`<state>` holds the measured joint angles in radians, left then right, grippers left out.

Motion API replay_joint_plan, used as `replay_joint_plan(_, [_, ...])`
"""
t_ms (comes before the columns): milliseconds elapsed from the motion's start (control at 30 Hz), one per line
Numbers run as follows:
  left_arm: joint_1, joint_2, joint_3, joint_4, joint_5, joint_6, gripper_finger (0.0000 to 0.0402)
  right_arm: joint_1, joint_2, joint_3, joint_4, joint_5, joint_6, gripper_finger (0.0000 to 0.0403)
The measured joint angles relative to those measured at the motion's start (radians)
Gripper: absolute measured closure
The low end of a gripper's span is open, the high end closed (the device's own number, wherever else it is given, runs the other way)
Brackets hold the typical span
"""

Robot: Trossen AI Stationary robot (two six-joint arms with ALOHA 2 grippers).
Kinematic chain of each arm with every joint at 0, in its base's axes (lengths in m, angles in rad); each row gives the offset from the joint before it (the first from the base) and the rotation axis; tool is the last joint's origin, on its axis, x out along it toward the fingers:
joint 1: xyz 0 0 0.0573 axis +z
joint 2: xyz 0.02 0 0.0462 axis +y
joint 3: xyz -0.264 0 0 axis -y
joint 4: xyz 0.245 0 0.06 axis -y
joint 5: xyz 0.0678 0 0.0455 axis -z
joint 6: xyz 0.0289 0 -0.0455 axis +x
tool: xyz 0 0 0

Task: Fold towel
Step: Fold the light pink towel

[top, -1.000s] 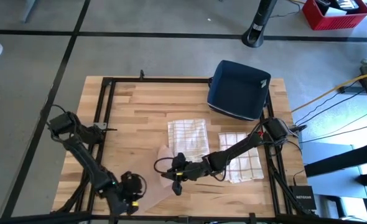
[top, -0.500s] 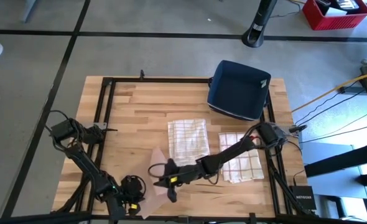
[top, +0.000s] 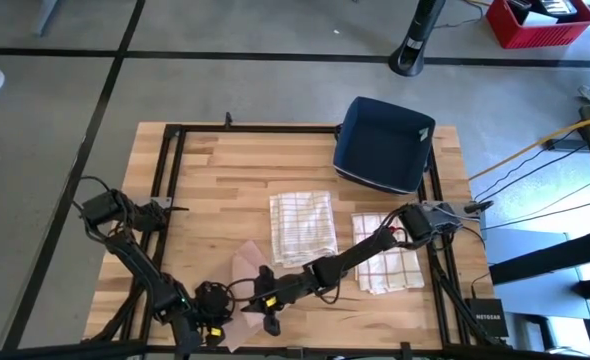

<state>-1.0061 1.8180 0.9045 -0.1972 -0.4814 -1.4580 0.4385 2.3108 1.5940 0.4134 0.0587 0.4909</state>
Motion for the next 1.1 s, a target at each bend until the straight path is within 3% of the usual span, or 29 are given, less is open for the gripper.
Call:
replay_joint_plan(200, [-0.001, -0.062, -0.004, -0.035, 0.055, 0.02, 0.0308, 0.0, 0.024, -0.001, -0.002, -0.006, 0.05, 0.0379])
replay_joint_plan(467, [0.012, -0.21, -0.002, -0.127, 0.247, 0.026, 0.0308, 0.0, 0.024, 0.005, 0.015, -0.059, 0.053, 0.0252])
replay_joint_plan(633, [0.012, -0.33, -0.002, -0.208, 0.25, 0.028, 0.0308, -0.007, 0.021, 0.04, -0.014, -0.09, 0.02, 0.0193])
replay_joint_plan(700, [0.011, -0.366, -0.001, -0.249, 0.203, 0.041, 0.0308, -0.01, 0.02, 0.049, -0.053, -0.089, -0.004, 0.018])
replay_joint_plan(833, [0.013, -0.405, -0.001, -0.341, 0.013, 0.079, 0.0308, -0.019, 0.023, 0.073, -0.055, -0.021, -0.009, 0.017])
replay_joint_plan(933, [0.024, -0.403, -0.001, -0.396, -0.065, 0.089, 0.0308, -0.02, 0.026, 0.08, -0.044, -0.061, -0.008, 0.0169])
replay_joint_plan(1100, [0.051, -0.372, -0.001, -0.424, -0.198, 0.099, 0.0308, -0.003, 0.032, 0.077, -0.18, -0.084, -0.022, 0.0169])
